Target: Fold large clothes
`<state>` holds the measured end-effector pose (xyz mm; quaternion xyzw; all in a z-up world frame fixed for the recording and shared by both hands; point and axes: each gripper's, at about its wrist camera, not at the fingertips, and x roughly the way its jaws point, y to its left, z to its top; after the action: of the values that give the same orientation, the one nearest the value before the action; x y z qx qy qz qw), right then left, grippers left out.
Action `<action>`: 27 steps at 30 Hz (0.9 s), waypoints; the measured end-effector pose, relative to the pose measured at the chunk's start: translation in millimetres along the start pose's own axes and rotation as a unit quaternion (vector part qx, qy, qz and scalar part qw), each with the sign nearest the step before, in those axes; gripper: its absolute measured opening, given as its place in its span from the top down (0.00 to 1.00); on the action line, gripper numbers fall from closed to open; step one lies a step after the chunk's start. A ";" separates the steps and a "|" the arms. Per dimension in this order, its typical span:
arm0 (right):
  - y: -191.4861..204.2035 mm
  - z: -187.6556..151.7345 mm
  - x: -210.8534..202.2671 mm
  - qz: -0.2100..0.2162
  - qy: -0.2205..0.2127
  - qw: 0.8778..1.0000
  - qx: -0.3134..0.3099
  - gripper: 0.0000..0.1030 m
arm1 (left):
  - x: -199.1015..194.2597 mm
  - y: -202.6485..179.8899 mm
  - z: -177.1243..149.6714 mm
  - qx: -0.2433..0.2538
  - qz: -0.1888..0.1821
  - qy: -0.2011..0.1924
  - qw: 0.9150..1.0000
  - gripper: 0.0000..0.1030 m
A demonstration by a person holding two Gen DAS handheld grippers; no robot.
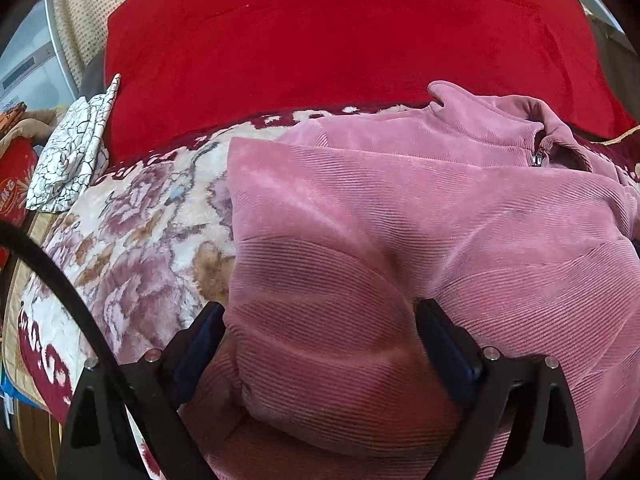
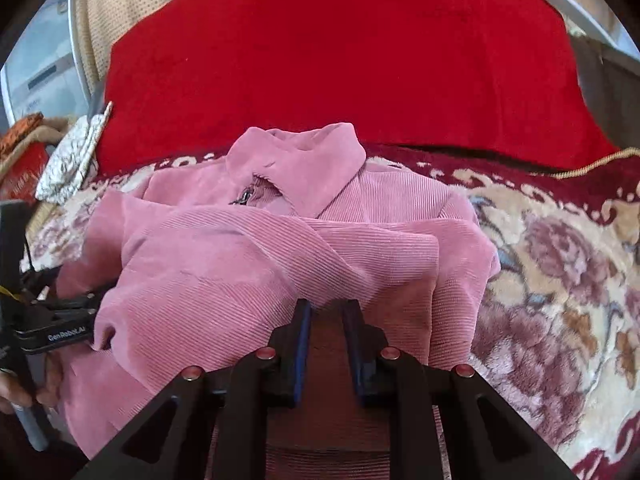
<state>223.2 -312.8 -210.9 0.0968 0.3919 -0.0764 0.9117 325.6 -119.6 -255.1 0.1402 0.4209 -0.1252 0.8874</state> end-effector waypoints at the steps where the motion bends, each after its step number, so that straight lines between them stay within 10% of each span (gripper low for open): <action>1: -0.1 -0.1 -0.3 -0.002 -0.001 1.000 -0.002 0.80 | 0.1 0.3 0.0 0.001 -0.001 -0.001 1.000 0.07; 27: 20.8 -13.1 -6.2 -0.068 -0.028 0.995 -0.069 0.80 | 11.0 18.2 -4.4 -0.067 -0.042 0.005 0.997 0.00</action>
<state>214.2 -289.1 -212.8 0.0042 0.3764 -0.1135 0.9195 335.4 -102.3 -263.8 0.0636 0.4379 -0.1332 0.8868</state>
